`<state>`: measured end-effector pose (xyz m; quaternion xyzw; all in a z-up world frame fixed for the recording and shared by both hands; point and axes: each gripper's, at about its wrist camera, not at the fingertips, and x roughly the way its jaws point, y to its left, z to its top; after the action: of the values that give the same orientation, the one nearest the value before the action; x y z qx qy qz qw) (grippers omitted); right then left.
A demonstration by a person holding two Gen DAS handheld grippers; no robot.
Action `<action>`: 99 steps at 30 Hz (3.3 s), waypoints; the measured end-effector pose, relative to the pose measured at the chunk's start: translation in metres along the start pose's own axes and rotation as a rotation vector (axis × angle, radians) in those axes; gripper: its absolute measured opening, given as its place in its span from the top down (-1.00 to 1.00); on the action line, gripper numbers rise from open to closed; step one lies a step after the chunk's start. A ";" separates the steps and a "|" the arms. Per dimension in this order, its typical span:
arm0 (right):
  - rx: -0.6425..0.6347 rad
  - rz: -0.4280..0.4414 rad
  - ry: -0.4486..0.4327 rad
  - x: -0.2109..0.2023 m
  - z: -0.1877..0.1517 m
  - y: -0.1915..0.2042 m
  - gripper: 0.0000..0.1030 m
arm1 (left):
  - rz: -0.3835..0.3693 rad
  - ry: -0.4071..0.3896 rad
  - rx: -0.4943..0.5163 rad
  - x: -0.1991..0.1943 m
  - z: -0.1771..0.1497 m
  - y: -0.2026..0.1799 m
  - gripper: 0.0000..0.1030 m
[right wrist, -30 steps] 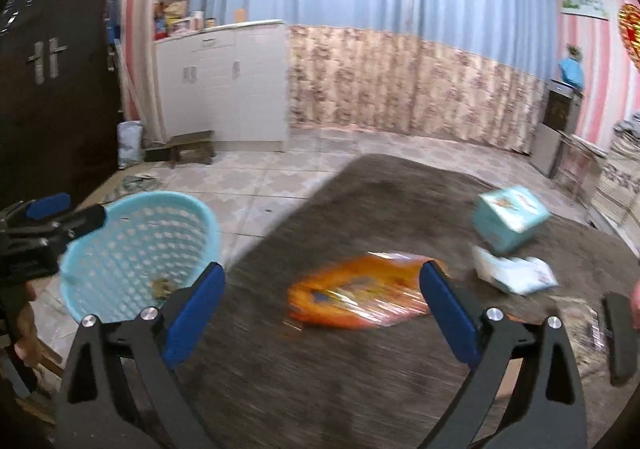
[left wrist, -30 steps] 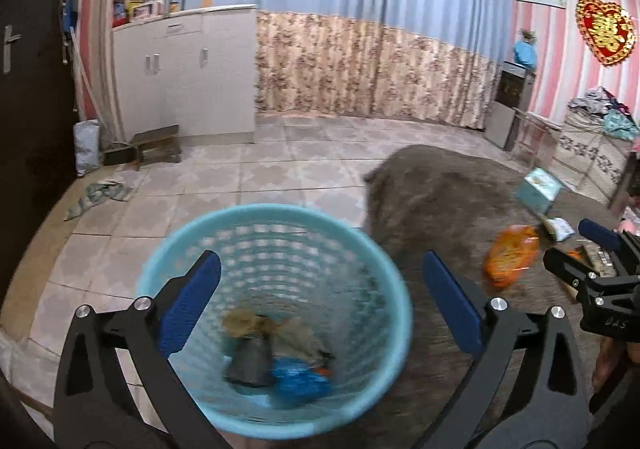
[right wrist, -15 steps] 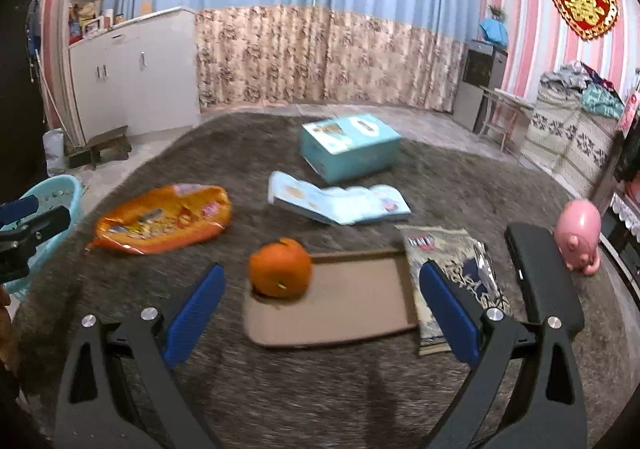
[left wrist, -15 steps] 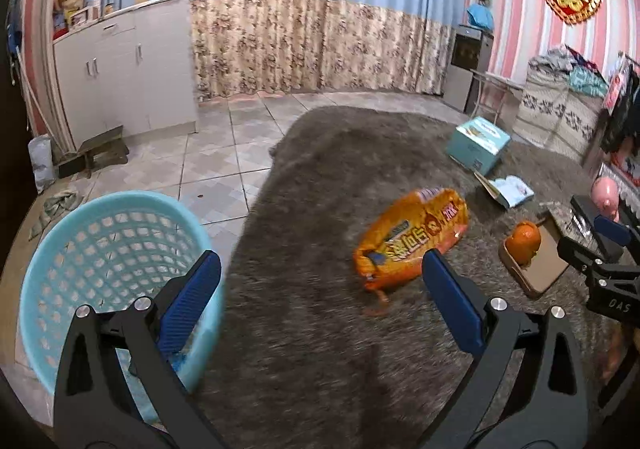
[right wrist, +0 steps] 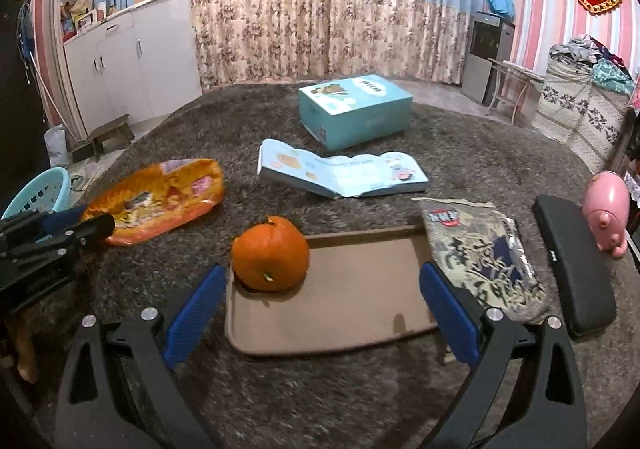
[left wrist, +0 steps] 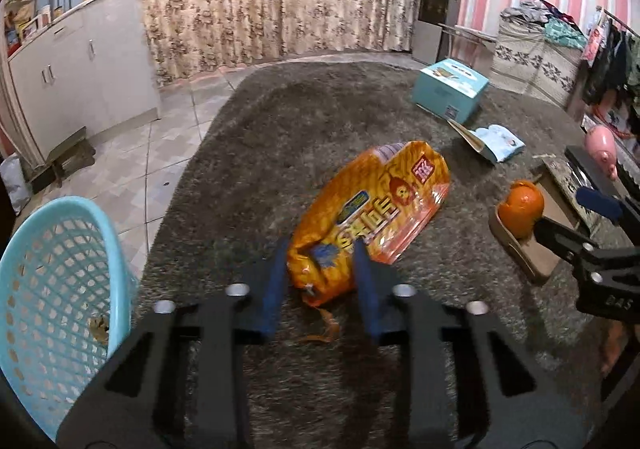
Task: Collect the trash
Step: 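Grasp the whole orange on the cardboard tray with the right gripper, then carry the snack bag over the basket with the left gripper while the right gripper carries the orange, then open the left gripper to drop the snack bag while the right gripper drops the orange into the basket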
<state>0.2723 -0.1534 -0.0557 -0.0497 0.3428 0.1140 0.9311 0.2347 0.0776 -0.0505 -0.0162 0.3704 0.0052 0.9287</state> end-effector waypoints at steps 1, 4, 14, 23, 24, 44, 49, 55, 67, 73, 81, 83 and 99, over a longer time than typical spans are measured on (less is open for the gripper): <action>-0.002 0.007 0.001 0.002 0.001 0.002 -0.85 | -0.007 -0.002 -0.008 -0.001 0.000 0.002 0.65; -0.005 0.015 0.004 0.007 0.004 0.006 -0.83 | -0.029 -0.009 -0.045 -0.004 -0.001 0.010 0.75; -0.016 0.057 0.036 0.018 0.008 0.017 -0.16 | -0.016 -0.035 -0.070 -0.025 -0.007 0.024 0.83; -0.018 0.093 0.015 0.012 0.009 0.020 0.27 | -0.001 -0.063 -0.079 -0.050 -0.010 0.033 0.88; -0.011 0.093 0.006 0.009 0.009 0.018 0.27 | 0.001 -0.070 -0.082 -0.054 -0.010 0.034 0.88; -0.032 0.186 -0.124 -0.045 0.035 0.060 0.27 | 0.122 -0.198 -0.117 -0.142 -0.008 0.080 0.88; -0.056 0.218 -0.134 -0.047 0.038 0.085 0.27 | 0.173 -0.202 -0.152 -0.154 -0.018 0.114 0.88; -0.111 0.261 -0.140 -0.049 0.040 0.122 0.27 | 0.245 -0.183 -0.201 -0.159 -0.033 0.159 0.88; -0.170 0.333 -0.120 -0.046 0.042 0.198 0.27 | 0.334 -0.128 -0.274 -0.141 -0.059 0.234 0.88; -0.216 0.376 -0.118 -0.044 0.037 0.238 0.27 | 0.349 -0.092 -0.289 -0.127 -0.067 0.257 0.88; -0.234 0.405 -0.089 -0.030 0.033 0.274 0.27 | 0.356 -0.083 -0.301 -0.116 -0.068 0.274 0.88; -0.240 0.408 -0.076 -0.025 0.031 0.281 0.27 | 0.358 -0.088 -0.305 -0.116 -0.067 0.276 0.87; -0.237 0.429 -0.033 0.000 0.029 0.306 0.21 | 0.408 -0.176 -0.331 -0.137 -0.059 0.275 -0.64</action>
<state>0.2146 0.1481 -0.0381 -0.0831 0.3146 0.3494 0.8786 0.0886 0.3510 -0.0058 -0.0921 0.2780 0.2539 0.9218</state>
